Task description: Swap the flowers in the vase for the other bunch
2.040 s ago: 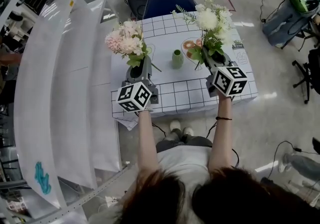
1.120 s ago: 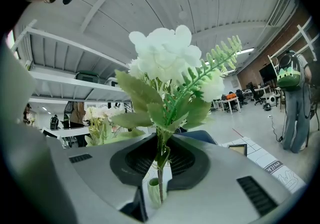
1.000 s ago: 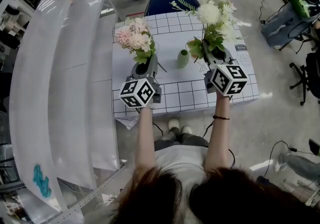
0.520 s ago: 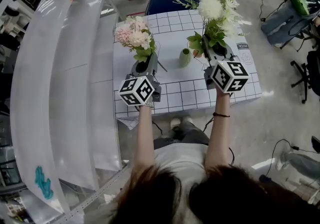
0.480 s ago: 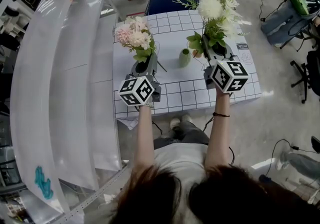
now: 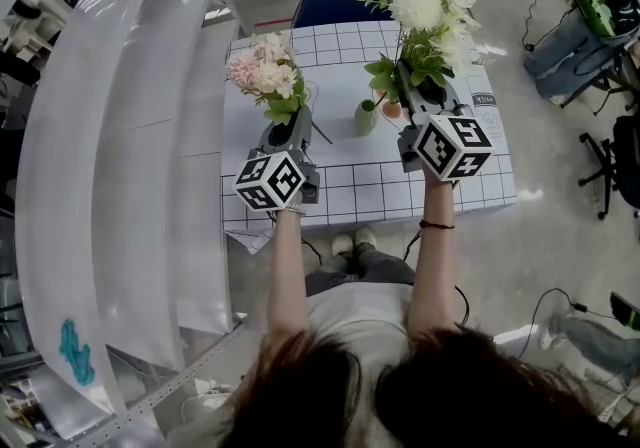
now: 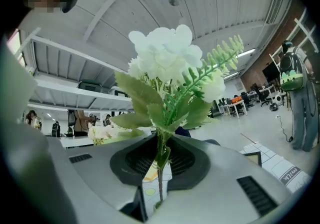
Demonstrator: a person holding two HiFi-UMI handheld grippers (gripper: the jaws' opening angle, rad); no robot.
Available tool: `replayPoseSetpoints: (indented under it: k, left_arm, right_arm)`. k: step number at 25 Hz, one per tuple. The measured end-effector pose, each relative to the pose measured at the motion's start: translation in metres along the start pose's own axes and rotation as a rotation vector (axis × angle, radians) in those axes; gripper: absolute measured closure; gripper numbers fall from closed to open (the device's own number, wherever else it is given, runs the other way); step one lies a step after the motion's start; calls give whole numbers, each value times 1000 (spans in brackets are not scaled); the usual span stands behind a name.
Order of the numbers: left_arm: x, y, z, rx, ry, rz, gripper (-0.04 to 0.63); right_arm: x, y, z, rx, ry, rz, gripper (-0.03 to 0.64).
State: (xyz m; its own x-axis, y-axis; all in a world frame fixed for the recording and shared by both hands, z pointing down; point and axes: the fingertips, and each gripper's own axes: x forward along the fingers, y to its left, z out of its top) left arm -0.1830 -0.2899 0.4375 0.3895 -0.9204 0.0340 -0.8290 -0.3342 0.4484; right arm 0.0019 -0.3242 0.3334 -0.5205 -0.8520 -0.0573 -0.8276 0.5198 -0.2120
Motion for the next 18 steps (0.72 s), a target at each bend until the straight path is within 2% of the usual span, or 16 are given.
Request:
replayPoseSetpoints:
  k: [8,18]
  left_arm:
    - [-4,0,-1,-11,-12,41,520]
    - [-8,1,1,-24,-41,82,520]
  right_arm:
    - [10,1,-8,30,17,49,561]
    - [23,-2,-39,43,75,78,561]
